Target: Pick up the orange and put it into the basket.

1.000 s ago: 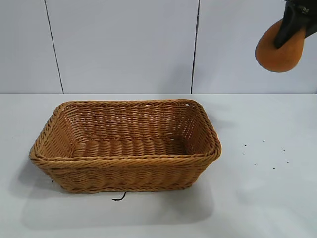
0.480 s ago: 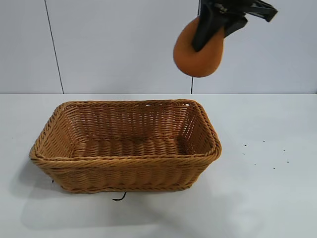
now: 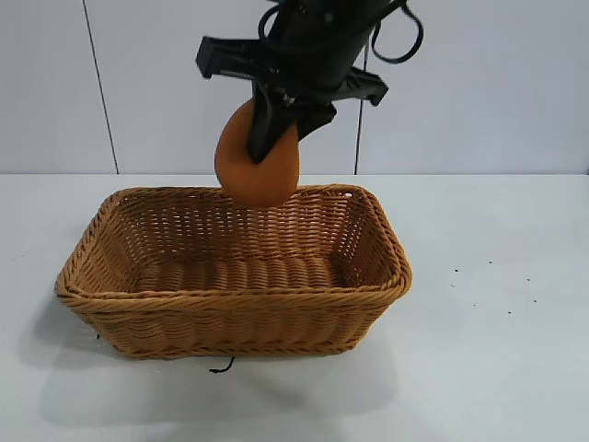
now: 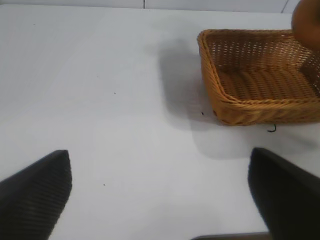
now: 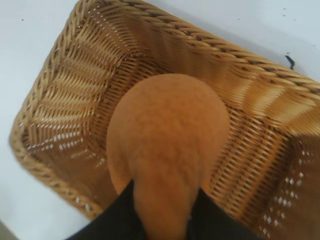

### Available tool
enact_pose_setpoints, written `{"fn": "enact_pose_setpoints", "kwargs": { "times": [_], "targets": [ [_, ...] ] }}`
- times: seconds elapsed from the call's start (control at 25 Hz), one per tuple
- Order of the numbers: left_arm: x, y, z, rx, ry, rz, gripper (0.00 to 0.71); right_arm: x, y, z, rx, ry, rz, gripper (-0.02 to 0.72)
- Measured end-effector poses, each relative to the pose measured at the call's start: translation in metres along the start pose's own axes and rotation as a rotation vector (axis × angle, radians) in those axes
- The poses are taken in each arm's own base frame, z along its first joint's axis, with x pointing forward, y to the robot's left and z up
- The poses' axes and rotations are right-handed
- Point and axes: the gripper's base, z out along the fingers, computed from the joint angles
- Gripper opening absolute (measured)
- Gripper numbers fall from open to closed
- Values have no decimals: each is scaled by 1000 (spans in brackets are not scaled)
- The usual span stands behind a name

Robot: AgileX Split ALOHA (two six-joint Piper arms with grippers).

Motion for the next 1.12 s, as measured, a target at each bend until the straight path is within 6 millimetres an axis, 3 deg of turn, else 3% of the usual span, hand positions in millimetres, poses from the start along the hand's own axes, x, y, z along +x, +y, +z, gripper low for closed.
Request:
{"fn": "enact_pose_setpoints", "kwargs": {
  "times": [0.16,0.32,0.4,0.48,0.52,0.6,0.76,1.08,1.12],
  "targets": [
    [0,0,0,0,0,1,687,8,-6,28,10,61,11,86],
    [0,0,0,0,0,1,687,9,-7,29,10,65,11,119],
    [0,0,0,0,0,1,687,9,-7,29,10,73,11,242],
    [0,0,0,0,0,1,687,10,-7,28,9,86,11,472],
    [0,0,0,0,0,1,687,10,-6,27,8,90,5,551],
    [0,0,0,0,0,1,687,7,-5,24,12,98,-16,644],
    [0,0,0,0,0,1,687,-11,0,4,18,83,-61,687],
    [0,0,0,0,0,1,687,-55,15,-71,75,25,-153,690],
    [0,0,0,0,0,1,687,-55,15,-71,75,25,-153,690]
  ]
}}
